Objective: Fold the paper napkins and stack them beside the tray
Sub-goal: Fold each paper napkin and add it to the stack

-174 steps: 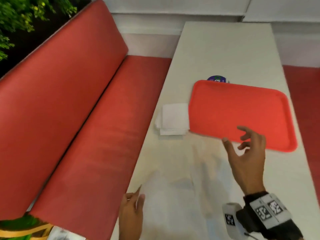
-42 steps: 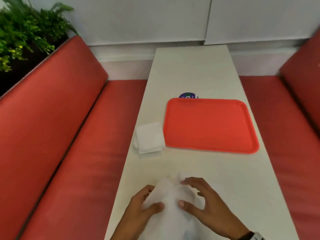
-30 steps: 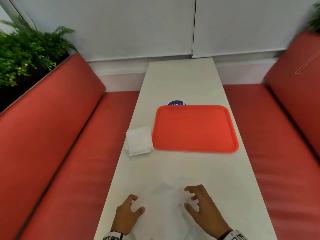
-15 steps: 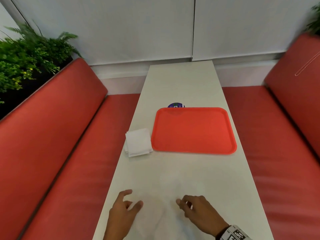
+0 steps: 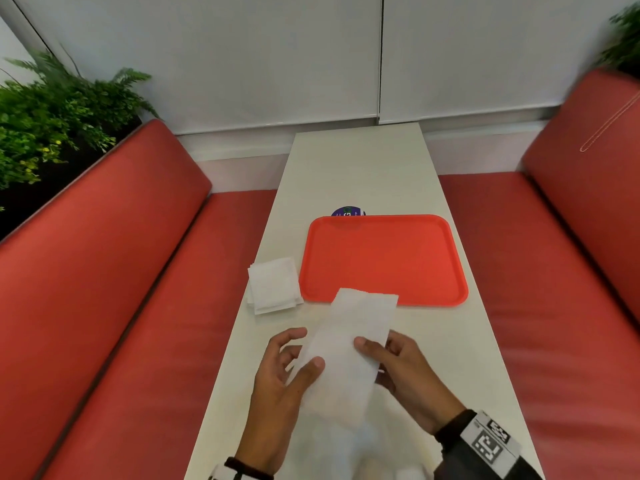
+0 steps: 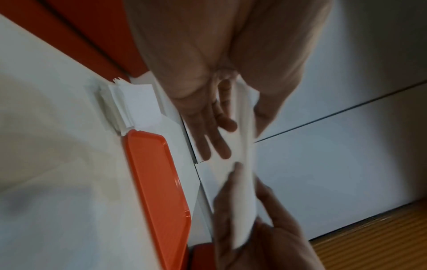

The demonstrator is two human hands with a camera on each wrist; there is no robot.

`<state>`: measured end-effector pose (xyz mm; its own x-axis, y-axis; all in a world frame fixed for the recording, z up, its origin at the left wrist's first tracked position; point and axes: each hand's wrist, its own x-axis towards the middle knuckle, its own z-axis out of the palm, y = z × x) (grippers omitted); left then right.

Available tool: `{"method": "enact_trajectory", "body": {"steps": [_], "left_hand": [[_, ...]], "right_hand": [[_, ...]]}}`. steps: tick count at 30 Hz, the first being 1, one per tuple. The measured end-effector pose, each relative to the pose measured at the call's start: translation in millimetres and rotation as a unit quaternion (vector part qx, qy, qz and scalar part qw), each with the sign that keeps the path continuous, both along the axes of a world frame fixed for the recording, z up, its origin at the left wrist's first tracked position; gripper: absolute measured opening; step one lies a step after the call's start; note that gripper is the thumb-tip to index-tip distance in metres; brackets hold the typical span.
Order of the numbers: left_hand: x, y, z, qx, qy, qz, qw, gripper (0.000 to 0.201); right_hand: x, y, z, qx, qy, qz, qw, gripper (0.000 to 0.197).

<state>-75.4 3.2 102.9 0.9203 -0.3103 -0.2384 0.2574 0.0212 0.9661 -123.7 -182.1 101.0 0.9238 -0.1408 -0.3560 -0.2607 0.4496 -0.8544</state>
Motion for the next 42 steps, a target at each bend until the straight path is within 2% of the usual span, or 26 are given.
{"method": "enact_trajectory", "body": {"steps": [3,5,8,10,19,22,24,26,27,28,30,32,34,38,42], "left_hand": [[6,-3,4,-0.031,0.039,-0.026,0.998,0.047],[12,-8,9,-0.01,0.018,-0.058,0.998,0.045],[17,-19,18,0.009,-0.011,-0.086,0.996,0.026],[18,-25,26,0.013,-0.031,-0.101,0.994,0.026],[6,-50,39,-0.042,-0.106,-0.107,0.988,0.024],[5,-53,39,-0.047,-0.136,-0.134,0.981,0.008],[3,-54,40,-0.041,-0.174,-0.16,0.971,0.016],[1,-55,42,-0.03,-0.185,-0.168,0.968,0.032],[-1,-56,43,-0.032,-0.183,-0.17,0.968,0.032],[-2,-58,44,-0.04,-0.176,-0.164,0.97,0.026],[-3,-60,46,-0.066,-0.124,-0.123,0.982,0.015],[-3,-61,44,-0.085,-0.064,-0.09,0.99,0.034],[-3,-63,42,-0.061,-0.047,-0.069,0.995,0.046],[-1,-62,42,-0.029,-0.054,0.001,0.998,0.024],[15,-51,34,0.008,-0.078,0.043,0.996,0.016]], "right_hand": [[0,-13,16,-0.092,-0.022,0.033,0.995,0.021],[-1,-19,23,-0.137,-0.034,0.046,0.989,0.019],[-6,-29,29,-0.167,-0.051,0.05,0.983,0.02],[-10,-34,32,-0.175,-0.055,0.05,0.982,0.02],[-33,-56,43,-0.127,-0.138,-0.02,0.982,0.023],[-39,-63,44,-0.105,-0.143,-0.026,0.984,0.025],[-42,-69,42,-0.111,-0.134,-0.021,0.985,0.033],[-43,-75,44,-0.065,-0.128,-0.016,0.989,0.044],[-44,-77,47,-0.051,-0.133,-0.018,0.99,0.046],[-44,-79,48,-0.064,-0.141,-0.021,0.988,0.043],[-41,-78,48,-0.152,-0.155,-0.026,0.976,0.025],[-36,-77,46,-0.204,-0.158,-0.026,0.966,0.009],[-29,-72,46,-0.212,-0.159,-0.015,0.964,0.011],[-13,-56,49,-0.196,-0.165,-0.014,0.967,0.025],[9,-38,37,-0.183,-0.143,-0.043,0.972,0.035]]}}
